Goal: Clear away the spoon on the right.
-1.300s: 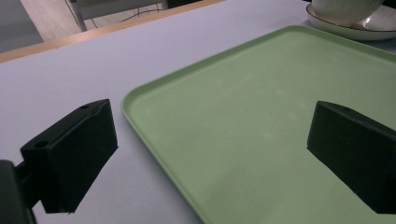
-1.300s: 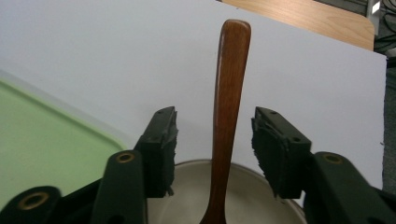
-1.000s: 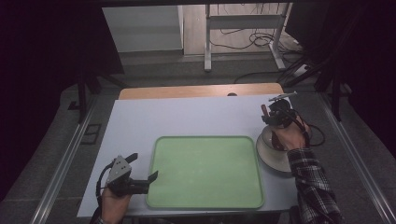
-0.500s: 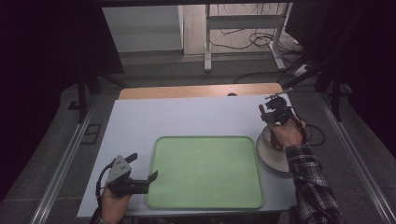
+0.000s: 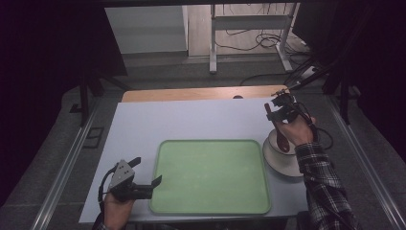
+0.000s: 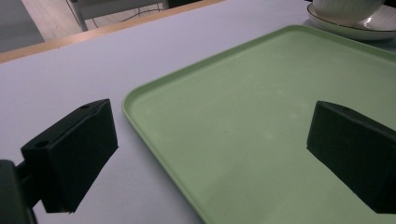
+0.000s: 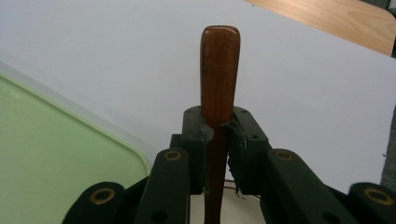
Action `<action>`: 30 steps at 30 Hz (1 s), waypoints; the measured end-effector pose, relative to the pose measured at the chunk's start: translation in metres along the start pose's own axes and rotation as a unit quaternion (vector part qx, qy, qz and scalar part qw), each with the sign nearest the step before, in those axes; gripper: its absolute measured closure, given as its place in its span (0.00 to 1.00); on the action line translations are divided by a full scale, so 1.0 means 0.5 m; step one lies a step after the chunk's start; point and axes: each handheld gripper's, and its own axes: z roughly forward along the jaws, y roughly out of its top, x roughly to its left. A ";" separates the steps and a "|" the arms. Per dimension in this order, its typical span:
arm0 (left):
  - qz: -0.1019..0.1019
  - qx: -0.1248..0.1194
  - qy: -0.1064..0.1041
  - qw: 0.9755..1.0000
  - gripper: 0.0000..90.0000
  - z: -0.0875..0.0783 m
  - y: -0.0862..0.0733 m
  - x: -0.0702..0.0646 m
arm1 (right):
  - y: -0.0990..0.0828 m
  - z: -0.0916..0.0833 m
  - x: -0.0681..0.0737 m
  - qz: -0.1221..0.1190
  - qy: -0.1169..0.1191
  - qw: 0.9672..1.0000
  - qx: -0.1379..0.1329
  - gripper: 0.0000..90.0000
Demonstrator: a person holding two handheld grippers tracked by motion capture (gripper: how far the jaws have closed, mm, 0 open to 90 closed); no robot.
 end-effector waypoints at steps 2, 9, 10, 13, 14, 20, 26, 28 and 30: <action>0.000 0.000 0.000 1.000 0.02 0.000 0.000 0.000 | 0.005 -0.007 0.001 -0.003 0.000 1.000 0.002 0.86; 0.000 0.000 0.000 1.000 0.02 0.000 0.000 0.000 | 0.021 -0.033 0.007 -0.011 0.003 1.000 0.013 0.86; 0.000 0.000 0.000 1.000 0.02 0.000 0.000 0.000 | 0.023 -0.036 0.008 -0.011 0.005 1.000 0.015 0.86; 0.001 0.000 0.000 1.000 0.02 0.000 0.001 -0.001 | 0.029 -0.045 0.011 -0.016 0.007 1.000 0.019 0.86; 0.001 0.000 0.000 1.000 0.02 0.000 0.001 -0.001 | 0.031 -0.048 0.012 -0.017 0.008 1.000 0.021 0.86; 0.000 0.000 0.000 1.000 0.02 0.000 0.001 -0.001 | 0.036 -0.062 0.016 -0.018 0.008 0.999 0.031 0.86; 0.000 -0.001 0.000 1.000 0.02 0.000 0.001 -0.001 | 0.038 -0.078 0.022 -0.015 0.012 0.999 0.042 0.86; -0.001 -0.001 0.000 1.000 0.02 0.000 0.001 -0.001 | 0.038 -0.080 0.024 -0.012 0.012 0.999 0.044 0.86; -0.001 0.000 -0.001 1.000 0.02 0.000 0.001 -0.002 | 0.037 -0.088 0.030 -0.013 0.016 0.998 0.052 0.86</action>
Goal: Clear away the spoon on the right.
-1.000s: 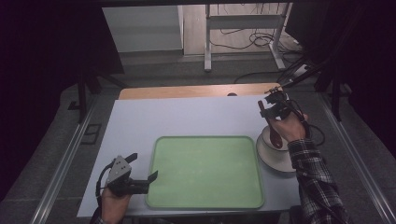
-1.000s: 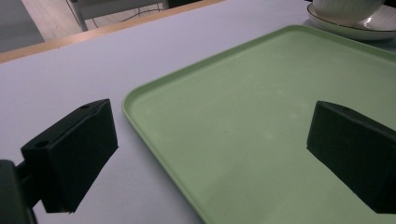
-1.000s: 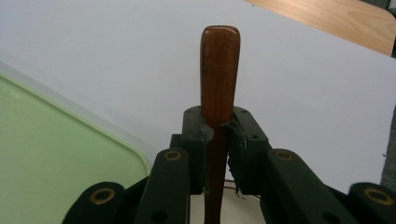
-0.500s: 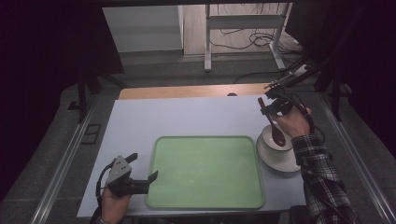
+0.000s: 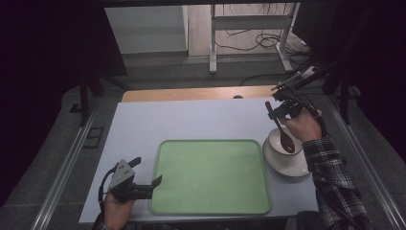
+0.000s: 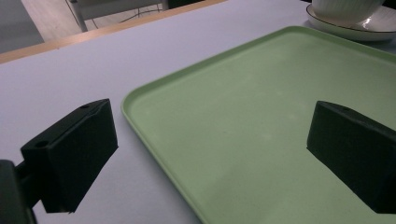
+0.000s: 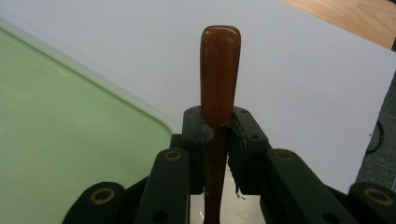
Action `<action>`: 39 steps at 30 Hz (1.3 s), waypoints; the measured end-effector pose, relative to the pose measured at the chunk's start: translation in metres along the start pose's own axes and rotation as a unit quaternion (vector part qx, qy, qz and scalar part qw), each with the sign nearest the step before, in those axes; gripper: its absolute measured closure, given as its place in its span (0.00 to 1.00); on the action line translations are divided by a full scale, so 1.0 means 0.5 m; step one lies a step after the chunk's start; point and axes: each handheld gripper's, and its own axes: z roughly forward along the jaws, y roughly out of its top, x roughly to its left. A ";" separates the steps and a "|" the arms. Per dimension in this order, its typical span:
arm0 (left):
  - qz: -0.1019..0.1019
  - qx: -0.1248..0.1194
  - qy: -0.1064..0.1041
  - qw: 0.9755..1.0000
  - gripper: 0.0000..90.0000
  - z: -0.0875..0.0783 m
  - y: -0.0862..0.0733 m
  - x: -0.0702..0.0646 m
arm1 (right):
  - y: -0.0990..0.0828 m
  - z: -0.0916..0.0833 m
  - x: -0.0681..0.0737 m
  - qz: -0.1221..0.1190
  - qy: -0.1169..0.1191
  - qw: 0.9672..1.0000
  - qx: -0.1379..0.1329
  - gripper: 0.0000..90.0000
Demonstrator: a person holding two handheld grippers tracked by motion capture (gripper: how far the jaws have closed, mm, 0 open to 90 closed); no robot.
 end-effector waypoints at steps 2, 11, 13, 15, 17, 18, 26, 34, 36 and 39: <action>0.000 0.000 0.000 1.000 0.02 0.000 0.000 0.000 | -0.001 -0.003 0.004 -0.001 0.000 1.000 0.000 0.86; -0.001 0.000 -0.001 1.000 0.02 0.000 0.000 0.000 | -0.011 -0.015 0.028 -0.001 0.016 1.000 0.009 0.86; -0.001 0.000 -0.001 1.000 0.02 0.000 0.000 0.000 | -0.015 -0.013 0.034 -0.002 0.023 1.000 0.011 0.86; -0.001 0.000 -0.001 1.000 0.02 0.000 0.000 0.000 | -0.019 -0.011 0.040 -0.002 0.026 1.000 0.015 0.86; -0.001 0.000 -0.001 1.000 0.02 0.000 0.000 0.000 | -0.022 -0.008 0.046 -0.002 0.031 0.999 0.021 0.86; -0.001 0.000 -0.001 1.000 0.02 0.000 0.000 0.000 | -0.024 -0.006 0.049 -0.002 0.033 0.999 0.021 0.86; -0.001 0.000 -0.001 1.000 0.02 0.000 0.000 0.000 | -0.034 0.005 0.076 -0.002 0.047 0.998 0.034 0.86; -0.001 0.000 -0.001 1.000 0.02 0.000 0.000 0.000 | -0.043 0.033 0.111 -0.011 0.062 0.997 0.051 0.86; -0.002 0.000 -0.002 1.000 0.02 0.000 0.000 0.000 | -0.046 0.044 0.121 -0.016 0.066 0.996 0.055 0.86; -0.002 -0.001 -0.002 1.000 0.02 -0.001 0.001 0.000 | -0.050 0.060 0.136 -0.018 0.073 0.995 0.065 0.86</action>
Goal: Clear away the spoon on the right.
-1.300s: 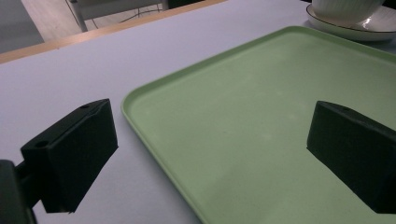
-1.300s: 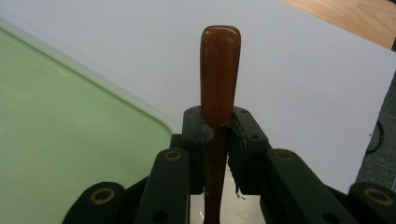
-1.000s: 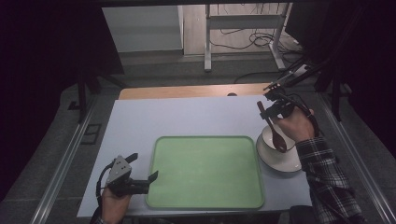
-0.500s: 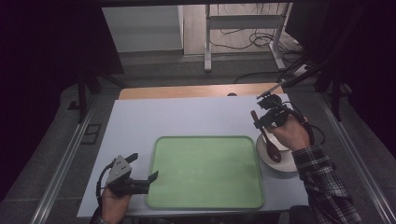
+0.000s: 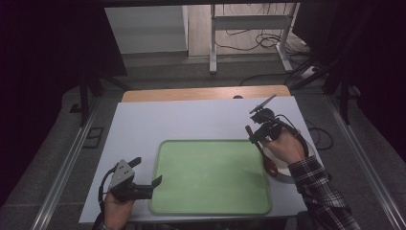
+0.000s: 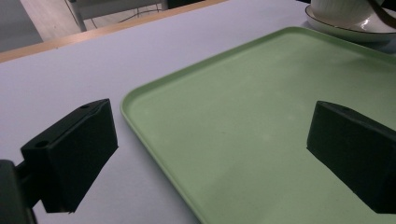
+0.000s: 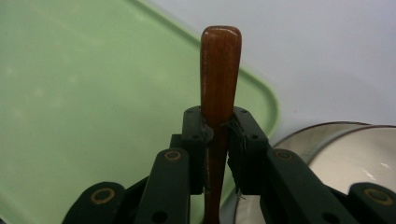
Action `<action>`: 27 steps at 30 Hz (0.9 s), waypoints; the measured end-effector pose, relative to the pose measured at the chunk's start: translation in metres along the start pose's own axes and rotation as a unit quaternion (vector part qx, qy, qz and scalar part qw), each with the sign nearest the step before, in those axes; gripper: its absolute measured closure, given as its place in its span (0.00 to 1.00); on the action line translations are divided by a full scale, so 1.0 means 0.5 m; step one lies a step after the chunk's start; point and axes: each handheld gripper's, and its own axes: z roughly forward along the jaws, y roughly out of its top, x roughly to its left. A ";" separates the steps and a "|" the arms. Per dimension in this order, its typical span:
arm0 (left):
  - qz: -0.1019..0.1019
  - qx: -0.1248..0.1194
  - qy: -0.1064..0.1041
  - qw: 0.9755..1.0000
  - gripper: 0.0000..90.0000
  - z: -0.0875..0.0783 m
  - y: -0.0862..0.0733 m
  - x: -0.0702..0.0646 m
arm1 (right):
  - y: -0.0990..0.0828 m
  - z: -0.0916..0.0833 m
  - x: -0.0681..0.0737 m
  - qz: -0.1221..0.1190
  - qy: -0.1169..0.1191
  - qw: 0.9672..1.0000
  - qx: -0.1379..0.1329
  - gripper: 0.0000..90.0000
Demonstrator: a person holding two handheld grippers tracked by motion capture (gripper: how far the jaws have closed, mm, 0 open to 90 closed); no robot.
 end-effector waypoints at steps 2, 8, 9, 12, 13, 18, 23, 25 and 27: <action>0.000 0.000 0.000 1.000 0.02 0.000 0.000 0.000 | 0.000 0.013 0.007 -0.005 0.003 1.000 0.007 0.86; 0.000 0.000 0.000 1.000 0.02 0.000 0.000 0.000 | 0.004 0.041 0.026 -0.010 0.012 1.000 0.020 0.86; 0.000 0.000 0.000 1.000 0.02 0.000 0.000 0.000 | 0.004 0.045 0.029 -0.010 0.014 1.000 0.022 0.86; 0.000 0.000 -0.001 1.000 0.02 0.000 0.000 0.000 | 0.007 0.060 0.037 -0.010 0.017 0.999 0.030 0.86; -0.001 0.000 -0.001 1.000 0.02 0.000 0.000 0.000 | 0.007 0.064 0.040 -0.012 0.019 0.999 0.033 0.86; 0.000 0.000 -0.001 1.000 0.02 -0.001 0.000 0.000 | 0.006 0.089 0.050 -0.013 0.024 0.999 0.043 0.86; -0.001 0.000 -0.001 1.000 0.02 -0.001 0.000 0.000 | -0.001 0.111 0.051 -0.012 0.029 0.998 0.047 0.86; 0.000 0.000 -0.001 1.000 0.02 0.000 0.000 0.000 | -0.006 0.120 0.051 -0.011 0.032 0.998 0.050 0.86; 0.000 0.001 -0.001 1.000 0.02 0.000 0.000 0.000 | -0.012 0.130 0.049 -0.010 0.037 0.998 0.050 0.86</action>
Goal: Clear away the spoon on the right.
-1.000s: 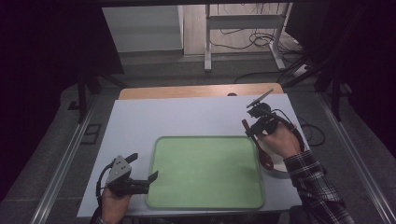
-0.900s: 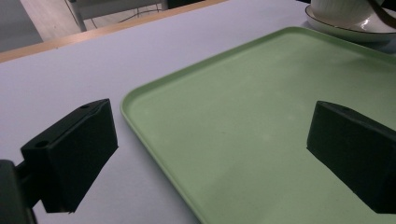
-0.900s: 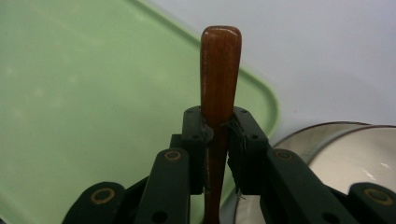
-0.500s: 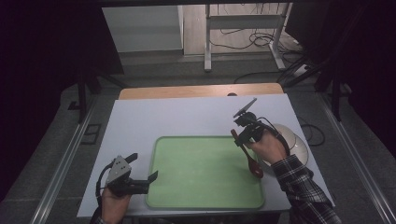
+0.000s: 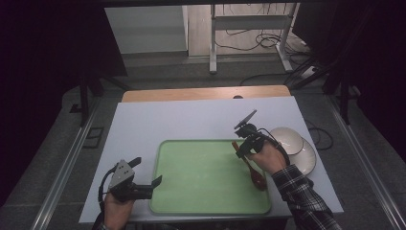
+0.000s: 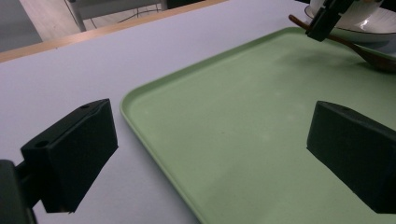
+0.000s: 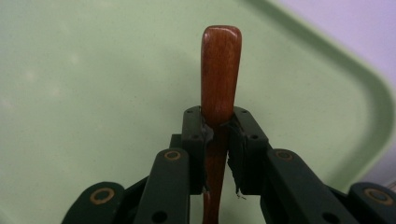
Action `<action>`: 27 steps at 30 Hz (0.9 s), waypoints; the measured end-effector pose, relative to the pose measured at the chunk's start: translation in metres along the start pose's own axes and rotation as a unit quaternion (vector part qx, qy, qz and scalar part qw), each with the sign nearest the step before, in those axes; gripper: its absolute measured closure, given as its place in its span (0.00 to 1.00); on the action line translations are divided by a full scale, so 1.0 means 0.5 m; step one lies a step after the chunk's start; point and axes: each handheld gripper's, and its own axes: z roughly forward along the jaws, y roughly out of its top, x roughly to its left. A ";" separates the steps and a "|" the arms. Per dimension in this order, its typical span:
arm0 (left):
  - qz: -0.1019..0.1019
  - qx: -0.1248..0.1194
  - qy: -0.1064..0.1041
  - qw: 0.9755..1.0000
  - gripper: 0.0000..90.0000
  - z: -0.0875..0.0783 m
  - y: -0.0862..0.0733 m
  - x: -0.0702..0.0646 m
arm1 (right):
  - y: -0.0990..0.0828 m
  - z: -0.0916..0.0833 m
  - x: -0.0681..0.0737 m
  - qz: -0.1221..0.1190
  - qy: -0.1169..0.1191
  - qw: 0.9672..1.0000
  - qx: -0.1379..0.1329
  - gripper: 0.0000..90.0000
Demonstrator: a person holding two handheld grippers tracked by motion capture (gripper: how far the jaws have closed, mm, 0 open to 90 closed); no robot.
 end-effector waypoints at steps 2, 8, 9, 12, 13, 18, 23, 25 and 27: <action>0.000 0.000 0.000 1.000 0.02 0.000 0.000 0.000 | -0.005 0.009 -0.001 0.002 0.002 1.000 -0.005 0.85; 0.001 0.000 0.000 1.000 0.02 0.000 0.000 0.000 | -0.018 0.007 -0.005 -0.005 -0.006 0.999 -0.031 0.72; 0.001 0.001 0.000 1.000 0.02 0.000 0.000 -0.001 | -0.020 0.004 -0.004 -0.005 -0.007 0.999 -0.038 0.72; 0.003 0.002 0.001 1.000 0.02 0.001 0.000 -0.001 | -0.030 -0.008 0.000 -0.031 -0.020 0.997 -0.068 0.72; 0.003 0.002 0.001 1.000 0.02 0.001 0.000 -0.001 | -0.033 -0.009 0.002 -0.038 -0.025 0.996 -0.077 0.73; 0.003 0.003 0.002 1.000 0.02 0.001 0.000 -0.001 | -0.049 -0.009 0.014 -0.071 -0.033 0.989 -0.125 0.89; 0.002 0.001 0.003 1.000 0.02 0.000 0.000 -0.001 | -0.057 0.007 0.030 -0.099 -0.026 0.980 -0.169 1.00; 0.002 0.001 0.003 1.000 0.02 0.000 0.000 -0.001 | -0.058 0.015 0.036 -0.103 -0.029 0.978 -0.179 1.00; 0.002 0.001 0.003 1.000 0.02 0.000 0.000 -0.001 | -0.057 0.025 0.040 -0.108 -0.033 0.976 -0.185 1.00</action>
